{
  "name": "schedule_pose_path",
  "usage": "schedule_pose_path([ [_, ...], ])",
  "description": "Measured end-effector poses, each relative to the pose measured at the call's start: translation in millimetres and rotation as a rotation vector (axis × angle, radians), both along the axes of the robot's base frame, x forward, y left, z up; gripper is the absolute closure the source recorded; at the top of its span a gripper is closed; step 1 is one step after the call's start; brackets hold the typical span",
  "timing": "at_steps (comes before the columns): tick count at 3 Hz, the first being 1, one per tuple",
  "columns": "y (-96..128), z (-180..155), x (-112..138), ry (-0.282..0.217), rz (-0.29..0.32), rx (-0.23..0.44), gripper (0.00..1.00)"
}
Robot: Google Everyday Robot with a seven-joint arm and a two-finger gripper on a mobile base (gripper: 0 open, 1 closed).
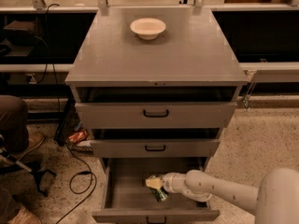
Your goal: Place green can into bottom drawer
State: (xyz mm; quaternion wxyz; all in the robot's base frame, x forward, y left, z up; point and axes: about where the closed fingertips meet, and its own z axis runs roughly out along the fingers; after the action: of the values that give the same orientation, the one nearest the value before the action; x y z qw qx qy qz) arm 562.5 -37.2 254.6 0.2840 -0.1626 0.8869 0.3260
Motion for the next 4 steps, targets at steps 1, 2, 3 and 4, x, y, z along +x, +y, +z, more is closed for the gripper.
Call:
schedule_pose_path([
  [1,9,-31,5,0.032,-0.004,-0.002,1.0],
  [2,20,-56,8,0.066,-0.007,-0.021,0.82],
  [3,28,-73,9,0.091,-0.002,-0.037,0.59],
  [4,34,-84,8,0.11,0.005,-0.049,0.36],
])
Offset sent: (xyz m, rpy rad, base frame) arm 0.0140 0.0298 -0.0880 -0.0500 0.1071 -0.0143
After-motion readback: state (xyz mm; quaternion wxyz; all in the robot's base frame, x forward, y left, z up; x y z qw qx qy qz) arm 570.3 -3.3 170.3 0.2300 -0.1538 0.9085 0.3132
